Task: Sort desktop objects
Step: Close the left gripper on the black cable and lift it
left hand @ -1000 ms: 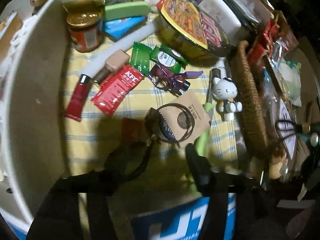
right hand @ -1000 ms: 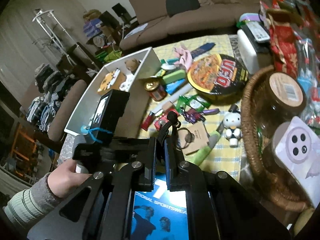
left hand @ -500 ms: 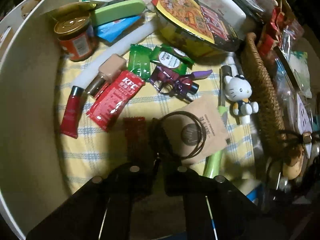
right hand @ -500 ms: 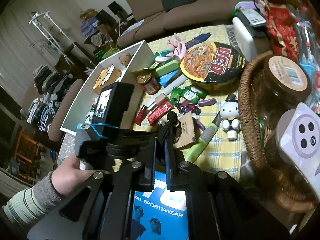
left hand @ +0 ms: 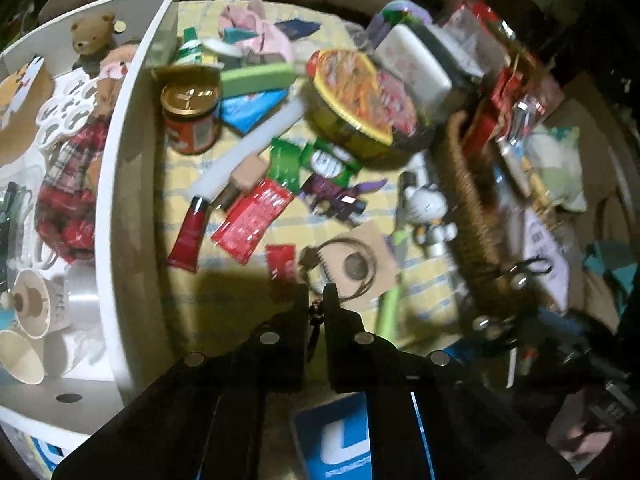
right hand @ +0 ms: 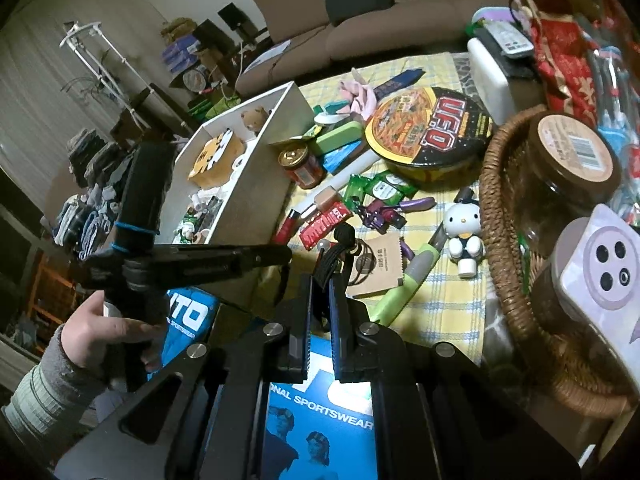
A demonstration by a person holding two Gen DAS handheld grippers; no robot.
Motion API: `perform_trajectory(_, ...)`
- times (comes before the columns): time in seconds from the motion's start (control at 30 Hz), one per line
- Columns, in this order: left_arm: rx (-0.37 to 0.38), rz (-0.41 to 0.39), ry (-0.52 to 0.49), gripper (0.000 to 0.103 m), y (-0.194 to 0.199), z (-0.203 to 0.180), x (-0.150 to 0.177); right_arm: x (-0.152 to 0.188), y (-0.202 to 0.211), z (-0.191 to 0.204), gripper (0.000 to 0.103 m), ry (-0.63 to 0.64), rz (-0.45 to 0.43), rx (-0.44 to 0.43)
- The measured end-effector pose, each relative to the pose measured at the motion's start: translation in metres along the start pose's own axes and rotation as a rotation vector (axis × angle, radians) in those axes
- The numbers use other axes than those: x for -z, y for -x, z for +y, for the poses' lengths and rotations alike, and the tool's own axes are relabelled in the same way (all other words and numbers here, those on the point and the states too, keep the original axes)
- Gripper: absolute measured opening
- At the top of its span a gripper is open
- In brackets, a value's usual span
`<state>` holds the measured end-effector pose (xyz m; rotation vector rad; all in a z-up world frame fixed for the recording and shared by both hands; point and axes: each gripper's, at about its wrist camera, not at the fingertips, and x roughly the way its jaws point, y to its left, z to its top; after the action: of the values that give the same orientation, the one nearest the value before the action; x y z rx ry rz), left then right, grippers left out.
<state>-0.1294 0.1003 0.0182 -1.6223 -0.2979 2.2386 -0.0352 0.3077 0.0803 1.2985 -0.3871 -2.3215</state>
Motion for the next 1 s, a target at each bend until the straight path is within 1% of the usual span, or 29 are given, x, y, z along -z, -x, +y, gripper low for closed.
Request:
perform_trajectory(0.1,0.043,-0.003,0.034,0.006,-0.008,-0.008,-0.009,-0.002,0.0,0.004,0.008,0.002,-0.003,0.001)
perform_trajectory(0.17,0.049,-0.002,0.051,0.006,-0.017,-0.013,-0.011,-0.001,0.0,0.005,0.008,0.004,0.001,0.008)
perform_trajectory(0.23,0.085,0.017,0.089,0.008,-0.028,-0.011,-0.012,-0.001,-0.002,0.003,0.008,0.001,0.006,0.013)
perform_trajectory(0.27,0.115,0.021,0.116,0.016,-0.033,-0.008,-0.011,0.0,-0.002,0.002,0.008,-0.002,0.007,0.015)
perform_trajectory(0.3,0.13,0.018,0.126,0.029,-0.035,-0.009,-0.01,0.0,-0.002,0.001,0.008,-0.005,0.007,0.015)
perform_trajectory(0.33,0.133,0.015,0.119,0.035,-0.035,-0.009,-0.007,0.001,-0.001,-0.001,0.008,-0.007,0.007,0.015)
perform_trajectory(0.37,0.124,0.01,0.103,0.039,-0.034,-0.011,-0.005,0.002,-0.001,-0.002,0.008,-0.006,0.007,0.017)
perform_trajectory(0.4,0.107,0.004,0.064,0.039,-0.03,-0.014,-0.001,0.002,-0.001,-0.002,0.008,-0.003,0.008,0.019)
perform_trajectory(0.5,0.089,0.0,-0.014,0.039,-0.028,-0.021,0.006,0.003,0.0,-0.006,0.008,-0.001,0.007,0.024)
perform_trajectory(0.6,0.046,0.01,-0.081,0.039,-0.037,-0.034,0.008,0.003,-0.001,-0.011,0.008,-0.014,0.004,0.023)
perform_trajectory(0.67,0.053,0.015,-0.096,0.039,-0.044,-0.043,0.007,0.005,-0.002,-0.014,0.008,-0.023,0.005,0.024)
perform_trajectory(0.7,0.049,0.019,-0.106,0.042,-0.049,-0.049,0.006,0.006,-0.002,-0.016,0.008,-0.028,0.006,0.025)
perform_trajectory(0.77,0.007,0.034,-0.133,0.046,-0.059,-0.059,0.004,0.008,-0.003,-0.02,0.008,-0.035,0.01,0.028)
perform_trajectory(0.8,-0.031,0.049,-0.14,0.046,-0.066,-0.062,0.003,0.008,-0.003,-0.023,0.008,-0.039,0.011,0.028)
perform_trajectory(0.9,-0.077,0.073,-0.123,0.045,-0.079,-0.058,0.003,0.008,-0.004,-0.027,0.008,-0.045,0.015,0.027)
perform_trajectory(0.93,-0.086,0.07,-0.12,0.043,-0.08,-0.056,0.003,0.008,-0.005,-0.027,0.008,-0.043,0.017,0.026)
perform_trajectory(0.97,-0.093,0.057,-0.125,0.04,-0.079,-0.054,0.002,0.008,-0.006,-0.027,0.008,-0.041,0.018,0.026)
perform_trajectory(1.0,-0.101,0.053,-0.129,0.026,-0.079,-0.053,0.002,0.008,-0.007,-0.027,0.008,-0.039,0.02,0.024)
